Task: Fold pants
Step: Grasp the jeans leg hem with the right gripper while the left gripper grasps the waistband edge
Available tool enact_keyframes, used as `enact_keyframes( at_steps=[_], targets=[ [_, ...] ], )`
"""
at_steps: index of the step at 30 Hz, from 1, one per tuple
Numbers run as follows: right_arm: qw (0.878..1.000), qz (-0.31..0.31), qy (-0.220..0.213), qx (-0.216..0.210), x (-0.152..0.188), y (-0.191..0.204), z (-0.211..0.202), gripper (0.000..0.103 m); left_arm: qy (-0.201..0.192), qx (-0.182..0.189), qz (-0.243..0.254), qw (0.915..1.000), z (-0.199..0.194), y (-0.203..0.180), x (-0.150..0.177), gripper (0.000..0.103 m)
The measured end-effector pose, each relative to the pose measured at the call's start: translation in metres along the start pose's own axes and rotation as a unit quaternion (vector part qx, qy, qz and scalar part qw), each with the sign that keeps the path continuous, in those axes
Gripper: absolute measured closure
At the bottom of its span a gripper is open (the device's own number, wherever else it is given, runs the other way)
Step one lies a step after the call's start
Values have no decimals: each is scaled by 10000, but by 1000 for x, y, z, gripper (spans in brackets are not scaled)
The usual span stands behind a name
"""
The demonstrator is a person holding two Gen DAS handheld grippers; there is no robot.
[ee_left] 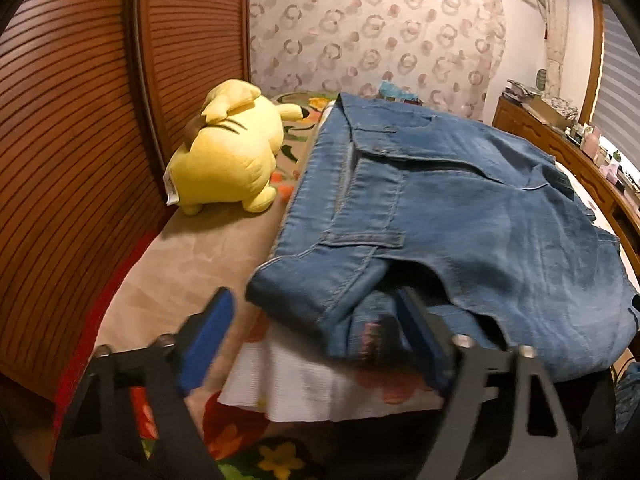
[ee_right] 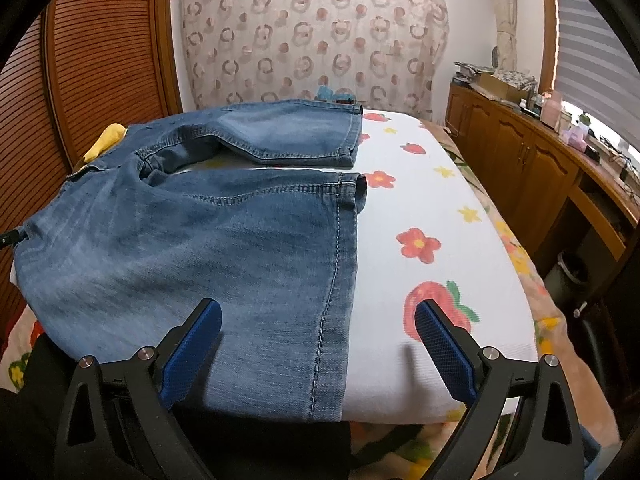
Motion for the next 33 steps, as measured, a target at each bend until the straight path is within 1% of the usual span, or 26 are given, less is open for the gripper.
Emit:
enact_keyframes(
  at_steps=[4, 9, 13, 18, 20, 21, 23, 24, 25, 28, 30, 31, 33],
  targets=[
    [10000, 10, -55, -33, 0, -1, -2, 6, 19, -16, -116, 9999, 2, 11, 3, 39],
    [10000, -5, -34, -62, 3, -5, 6, 7, 142, 67, -215, 9996, 12, 14, 8, 48],
    [9999, -26, 29, -112, 5, -6, 8, 10, 130, 56, -198, 9997, 13, 15, 9, 48],
    [9996, -70, 162, -209, 8, -6, 11, 23, 142, 116, -196, 9996, 13, 16, 9, 48],
    [9994, -93, 222, -244, 9, -5, 12, 27, 123, 136, -173, 9997, 13, 14, 9, 53],
    [9993, -102, 250, -261, 12, -5, 13, 29, 118, 169, -163, 9997, 13, 13, 8, 61],
    [9992, -116, 282, -275, 11, -4, 13, 31, 97, 161, -112, 9998, 11, 10, 7, 66],
    [9991, -123, 289, -282, 11, -3, 13, 32, 78, 203, -80, 9997, 10, 8, 6, 75],
    [9991, -137, 288, -278, 11, -3, 13, 34, 88, 288, -81, 9995, 9, 5, 6, 80],
    [9989, -195, 312, -299, 11, -2, 11, 43, -12, 220, 27, 9998, 4, 0, 2, 83],
    [9987, -208, 330, -317, 9, -2, 9, 55, -116, 228, 33, 9997, -2, -2, -2, 84],
    [9989, -157, 325, -293, 9, -3, 8, 57, -172, 223, 58, 9996, -5, -4, -5, 84],
    [9988, -154, 328, -322, 9, -3, 7, 71, -280, 225, 130, 9993, -12, -8, -11, 86]
  ],
)
Point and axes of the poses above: each gripper's, at about its wrist camera, not at the fingertips, and z roughly the way its jaws point, y to its left, x to its underside, the point moved 8 cm from there along z, roughly the way its jaws point, and after that the axes turned 5 degrees about x, right-handed, at the moved point
